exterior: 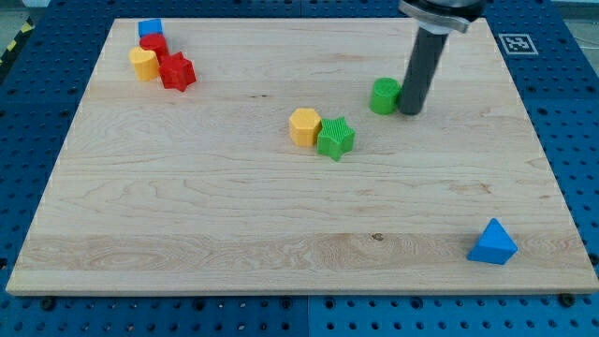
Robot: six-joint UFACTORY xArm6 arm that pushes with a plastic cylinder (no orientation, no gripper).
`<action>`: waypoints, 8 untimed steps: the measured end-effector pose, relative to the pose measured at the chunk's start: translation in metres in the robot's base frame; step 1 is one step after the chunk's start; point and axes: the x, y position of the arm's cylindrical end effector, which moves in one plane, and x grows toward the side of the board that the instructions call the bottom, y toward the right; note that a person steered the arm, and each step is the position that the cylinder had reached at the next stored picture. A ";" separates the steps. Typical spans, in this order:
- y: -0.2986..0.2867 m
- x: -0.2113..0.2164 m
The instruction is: Separate the green circle from the blue triangle
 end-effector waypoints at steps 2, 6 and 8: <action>-0.102 -0.049; -0.179 -0.062; -0.131 -0.079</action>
